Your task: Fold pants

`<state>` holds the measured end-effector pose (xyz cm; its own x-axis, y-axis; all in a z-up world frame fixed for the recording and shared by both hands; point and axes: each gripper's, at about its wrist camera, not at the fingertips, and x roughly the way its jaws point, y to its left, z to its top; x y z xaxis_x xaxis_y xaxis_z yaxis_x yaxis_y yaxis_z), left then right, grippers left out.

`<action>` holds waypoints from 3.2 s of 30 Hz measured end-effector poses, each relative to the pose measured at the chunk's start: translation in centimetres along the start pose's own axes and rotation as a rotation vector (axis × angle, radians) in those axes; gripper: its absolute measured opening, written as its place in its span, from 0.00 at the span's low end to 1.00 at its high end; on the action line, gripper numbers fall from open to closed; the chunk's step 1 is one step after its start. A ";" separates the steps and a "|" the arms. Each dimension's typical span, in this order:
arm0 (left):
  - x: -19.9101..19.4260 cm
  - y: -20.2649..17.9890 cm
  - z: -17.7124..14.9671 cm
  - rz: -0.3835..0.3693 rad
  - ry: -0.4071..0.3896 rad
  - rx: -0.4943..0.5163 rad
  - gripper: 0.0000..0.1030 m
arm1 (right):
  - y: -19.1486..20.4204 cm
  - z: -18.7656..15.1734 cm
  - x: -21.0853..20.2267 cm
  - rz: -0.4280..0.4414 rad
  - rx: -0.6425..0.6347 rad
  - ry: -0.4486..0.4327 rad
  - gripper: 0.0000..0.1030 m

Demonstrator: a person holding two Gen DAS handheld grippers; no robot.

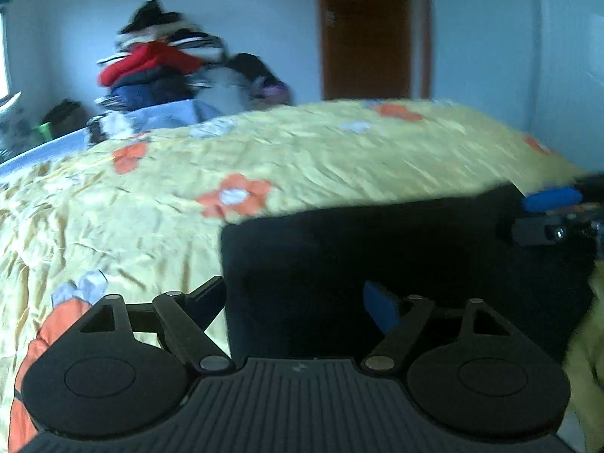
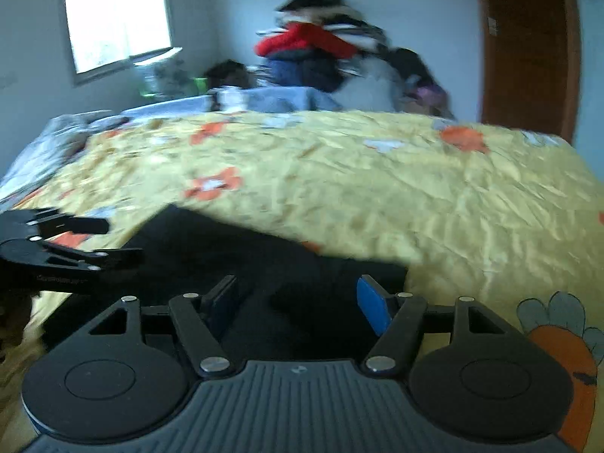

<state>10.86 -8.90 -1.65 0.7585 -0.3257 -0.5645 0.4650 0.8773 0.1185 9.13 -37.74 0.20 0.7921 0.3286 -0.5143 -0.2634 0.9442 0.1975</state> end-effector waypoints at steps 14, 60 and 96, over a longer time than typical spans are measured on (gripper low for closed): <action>-2.4 1.2 -4.6 -0.025 -0.001 -0.064 0.80 | 2.8 -4.0 -0.5 0.002 -0.060 0.043 0.69; -2.6 2.1 -6.5 0.038 0.021 -0.248 1.00 | 4.6 -5.9 -0.4 -0.035 -0.100 -0.050 0.93; 2.6 7.7 -3.0 -0.495 0.104 -0.619 0.94 | -8.7 -3.1 2.2 0.345 0.500 0.024 0.96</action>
<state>15.03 -1.90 -4.63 0.4698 -0.7210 -0.5094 0.3755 0.6855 -0.6238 11.53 -45.17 -5.22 0.6928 0.6198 -0.3686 -0.2078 0.6611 0.7210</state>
